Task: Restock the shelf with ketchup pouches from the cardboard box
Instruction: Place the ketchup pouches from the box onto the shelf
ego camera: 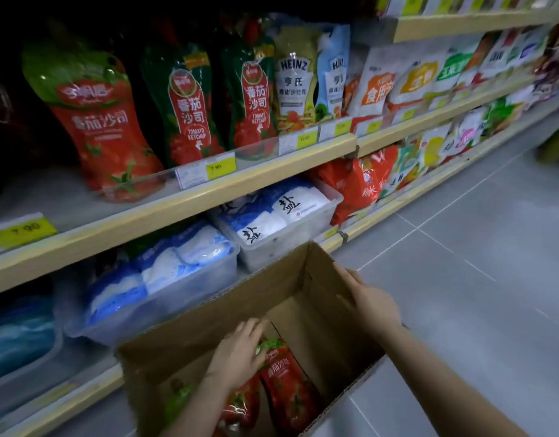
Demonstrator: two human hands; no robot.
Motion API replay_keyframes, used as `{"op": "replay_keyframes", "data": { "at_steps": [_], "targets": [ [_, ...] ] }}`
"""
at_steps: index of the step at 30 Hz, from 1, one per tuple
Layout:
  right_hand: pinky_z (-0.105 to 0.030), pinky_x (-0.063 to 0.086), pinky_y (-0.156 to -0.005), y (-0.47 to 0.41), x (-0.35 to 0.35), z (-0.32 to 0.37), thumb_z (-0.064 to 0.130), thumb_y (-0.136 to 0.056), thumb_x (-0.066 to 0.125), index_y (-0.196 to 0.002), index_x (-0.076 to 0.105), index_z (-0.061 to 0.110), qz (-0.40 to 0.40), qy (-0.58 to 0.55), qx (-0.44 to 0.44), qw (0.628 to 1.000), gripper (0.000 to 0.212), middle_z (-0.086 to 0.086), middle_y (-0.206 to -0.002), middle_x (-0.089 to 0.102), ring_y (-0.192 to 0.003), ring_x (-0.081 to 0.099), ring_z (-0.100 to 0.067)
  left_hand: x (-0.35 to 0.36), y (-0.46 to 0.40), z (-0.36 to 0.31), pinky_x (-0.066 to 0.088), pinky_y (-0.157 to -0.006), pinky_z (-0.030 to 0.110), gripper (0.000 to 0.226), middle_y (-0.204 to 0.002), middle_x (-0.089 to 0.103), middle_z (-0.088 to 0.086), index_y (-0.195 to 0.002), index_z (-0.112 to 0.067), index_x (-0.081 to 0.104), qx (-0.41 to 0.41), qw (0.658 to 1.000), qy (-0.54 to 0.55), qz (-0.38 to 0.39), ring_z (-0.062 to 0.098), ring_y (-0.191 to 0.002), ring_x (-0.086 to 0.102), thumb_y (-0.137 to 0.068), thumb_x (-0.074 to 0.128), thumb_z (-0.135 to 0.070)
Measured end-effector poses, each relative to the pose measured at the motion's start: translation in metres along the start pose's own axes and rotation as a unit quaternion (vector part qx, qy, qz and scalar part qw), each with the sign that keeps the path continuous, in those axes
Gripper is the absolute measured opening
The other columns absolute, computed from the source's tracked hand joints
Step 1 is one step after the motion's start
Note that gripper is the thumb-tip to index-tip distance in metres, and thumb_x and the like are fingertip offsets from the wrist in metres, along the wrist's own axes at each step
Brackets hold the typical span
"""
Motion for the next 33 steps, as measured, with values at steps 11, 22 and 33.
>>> {"op": "replay_keyframes", "data": {
  "at_steps": [11,22,33],
  "targets": [
    [-0.027,0.03,-0.048,-0.006,0.011,-0.004,0.035,-0.096,0.034,-0.146,-0.003,0.033,-0.003,0.04,0.03,0.999,0.063,-0.001,-0.131,0.044,-0.062,0.046,-0.019,0.1,0.026,0.041,0.038,-0.104,0.037,0.079,-0.152,0.01,0.013,-0.145,-0.019,0.023,-0.232,0.966,0.051,0.1,0.028,-0.139,0.016,-0.083,0.052,-0.058],
    [-0.021,0.033,-0.048,-0.012,0.016,-0.004,0.043,-0.095,0.037,-0.146,-0.002,0.034,-0.027,0.043,0.018,0.999,0.065,0.001,-0.128,0.047,-0.076,0.061,-0.021,0.11,0.035,0.071,0.051,-0.082,0.04,0.059,-0.113,0.062,0.018,-0.122,-0.006,0.045,-0.443,0.861,0.243,0.059,0.033,-0.104,0.06,-0.075,0.075,-0.026],
    [-0.02,0.027,-0.044,-0.009,0.015,-0.002,0.042,-0.092,0.044,-0.146,0.0,0.031,-0.036,0.047,-0.005,0.998,0.07,0.002,-0.125,0.048,-0.069,0.057,-0.018,0.062,0.036,0.065,0.05,-0.082,0.041,0.047,-0.113,0.062,0.015,-0.113,-0.01,0.041,-0.432,0.841,0.325,-0.011,0.032,-0.102,0.061,-0.079,0.072,-0.02]
  ]
}}
Point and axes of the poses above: each hand's wrist, its own y-axis away from the middle knuckle, its own x-axis out of the palm, z = x × y, the point moved 9 cm from there along -y, towards the middle knuckle
